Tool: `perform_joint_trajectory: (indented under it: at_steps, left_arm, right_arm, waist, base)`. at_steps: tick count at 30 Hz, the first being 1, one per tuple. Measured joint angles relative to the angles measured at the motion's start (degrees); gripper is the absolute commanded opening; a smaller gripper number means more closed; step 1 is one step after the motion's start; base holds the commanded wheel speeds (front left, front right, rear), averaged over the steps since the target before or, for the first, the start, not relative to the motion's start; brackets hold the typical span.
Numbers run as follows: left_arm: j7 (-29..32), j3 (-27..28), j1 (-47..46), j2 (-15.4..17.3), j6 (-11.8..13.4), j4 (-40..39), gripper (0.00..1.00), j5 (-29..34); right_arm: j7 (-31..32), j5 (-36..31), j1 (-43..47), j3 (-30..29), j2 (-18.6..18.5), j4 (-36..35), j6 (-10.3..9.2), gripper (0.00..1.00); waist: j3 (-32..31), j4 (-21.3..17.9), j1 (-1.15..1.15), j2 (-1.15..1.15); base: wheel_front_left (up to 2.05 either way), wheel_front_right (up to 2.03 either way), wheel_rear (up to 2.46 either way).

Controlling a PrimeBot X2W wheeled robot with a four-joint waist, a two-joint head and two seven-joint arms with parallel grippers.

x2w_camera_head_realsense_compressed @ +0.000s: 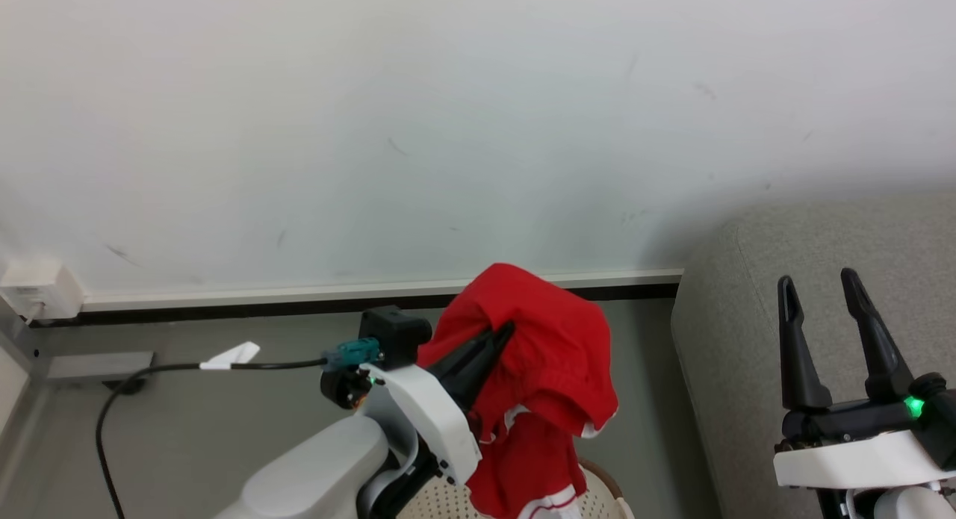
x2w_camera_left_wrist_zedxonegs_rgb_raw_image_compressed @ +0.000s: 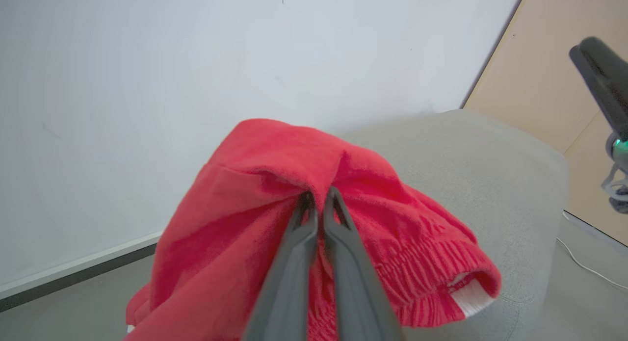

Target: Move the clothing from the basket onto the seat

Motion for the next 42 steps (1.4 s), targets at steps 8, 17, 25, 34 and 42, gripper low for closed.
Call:
perform_joint_trajectory:
  at_steps: [8, 17, 25, 34, 42]
  left_arm:
    - [0.0, 3.97, -0.13, 4.26, 4.5, -11.43, 0.0, 1.93]
    - [1.34, 5.81, -0.96, 7.22, 7.92, -20.06, 0.0, 2.35]
    - [1.87, 6.04, -0.97, 7.97, 9.17, -22.87, 0.0, 2.36]
    - [1.88, 5.72, -0.35, 8.05, 9.55, -23.69, 0.0, 2.35]
    - [1.87, 5.6, -0.38, 7.78, 9.27, -22.96, 0.0, 2.26]
  right_arm:
    - [0.0, 0.47, 2.03, 1.11, 0.37, 0.74, 0.0, 1.0]
    - [0.01, 0.89, 2.44, 3.49, 0.37, 1.76, 0.0, 1.0]
    - [0.01, 1.33, 2.41, 5.33, -0.03, 2.04, 0.0, 1.0]
    - [0.0, 2.23, 2.36, 8.08, -1.16, 2.14, 0.0, 1.0]
    - [0.01, 7.88, 1.85, 19.82, -6.67, 2.77, 0.0, 1.0]
  waist:
    - [-1.07, -0.19, 0.01, 0.0]
    - [-0.75, -0.21, 0.02, 0.0]
    - [-0.59, -0.06, 0.01, 0.0]
    - [-0.11, -0.25, 0.02, 0.0]
    - [-0.05, -0.07, 0.02, 0.0]
  base:
    - [0.0, 0.0, 0.0]
    - [0.0, 0.0, 0.0]
    - [0.0, 0.0, 0.0]
    - [0.0, 0.0, 0.0]
    - [0.0, 0.0, 0.0]
